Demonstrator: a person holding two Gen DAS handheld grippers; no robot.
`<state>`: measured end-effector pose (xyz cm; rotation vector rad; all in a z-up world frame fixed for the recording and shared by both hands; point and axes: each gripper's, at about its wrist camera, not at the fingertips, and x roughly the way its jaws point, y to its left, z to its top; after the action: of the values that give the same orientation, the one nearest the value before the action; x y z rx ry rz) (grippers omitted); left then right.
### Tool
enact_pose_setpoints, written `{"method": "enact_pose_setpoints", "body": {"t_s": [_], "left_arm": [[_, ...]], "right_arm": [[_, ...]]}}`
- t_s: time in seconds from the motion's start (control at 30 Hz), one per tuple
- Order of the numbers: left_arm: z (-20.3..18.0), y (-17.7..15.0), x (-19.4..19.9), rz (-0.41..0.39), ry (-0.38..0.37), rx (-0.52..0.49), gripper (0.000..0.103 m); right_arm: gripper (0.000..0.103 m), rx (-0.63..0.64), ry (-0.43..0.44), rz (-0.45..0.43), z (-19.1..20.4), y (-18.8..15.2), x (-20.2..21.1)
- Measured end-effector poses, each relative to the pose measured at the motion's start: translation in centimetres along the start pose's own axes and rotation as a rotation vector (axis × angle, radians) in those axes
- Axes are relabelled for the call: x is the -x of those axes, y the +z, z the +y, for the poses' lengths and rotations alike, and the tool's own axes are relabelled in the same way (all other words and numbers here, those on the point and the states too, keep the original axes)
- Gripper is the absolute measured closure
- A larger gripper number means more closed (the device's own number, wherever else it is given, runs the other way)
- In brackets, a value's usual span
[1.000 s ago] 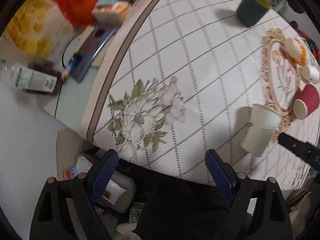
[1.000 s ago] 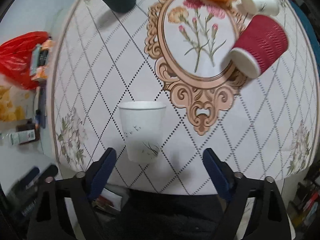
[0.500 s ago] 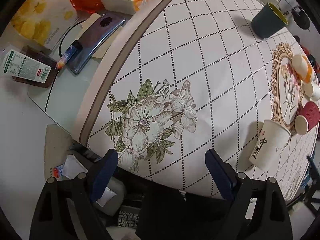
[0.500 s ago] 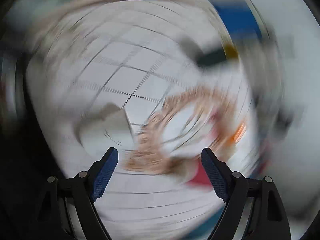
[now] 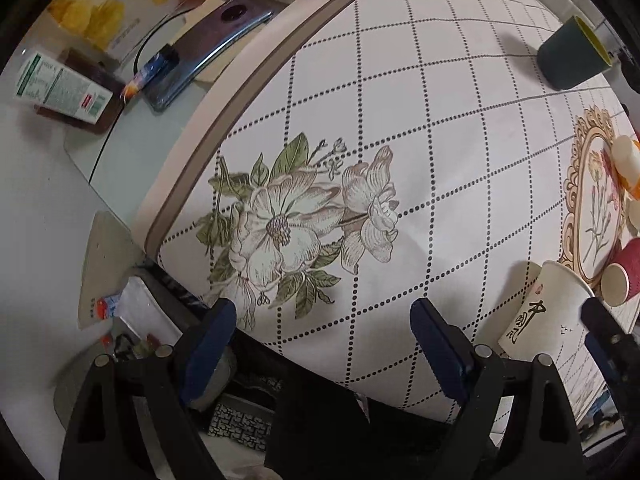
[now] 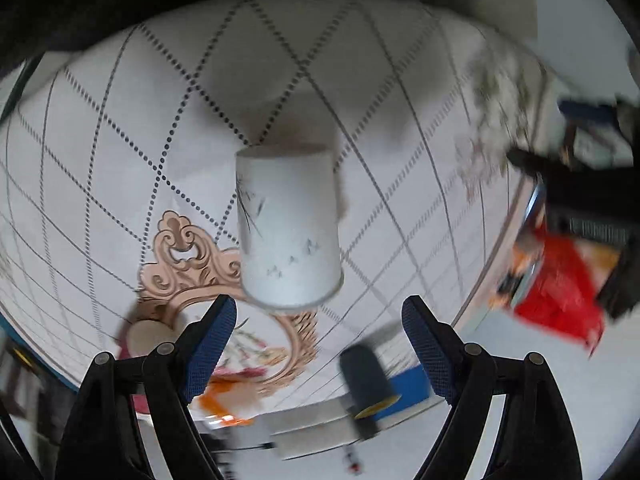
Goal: Flip cup upside down
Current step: 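Grasp the white cup with the right gripper while the left gripper releases it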
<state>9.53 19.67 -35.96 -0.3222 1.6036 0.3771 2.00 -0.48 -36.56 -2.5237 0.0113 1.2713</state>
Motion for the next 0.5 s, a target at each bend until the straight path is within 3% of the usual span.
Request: {"method": "enact_pose_setpoints", "body": {"t_s": [0.5], "left_arm": [[1.3,-0.4,-1.7,0.022,0.025,0.048,0.014]], "right_arm": [[0.016,0.237,-0.060,-0.094,3.0,2.1,-1.7]]}}
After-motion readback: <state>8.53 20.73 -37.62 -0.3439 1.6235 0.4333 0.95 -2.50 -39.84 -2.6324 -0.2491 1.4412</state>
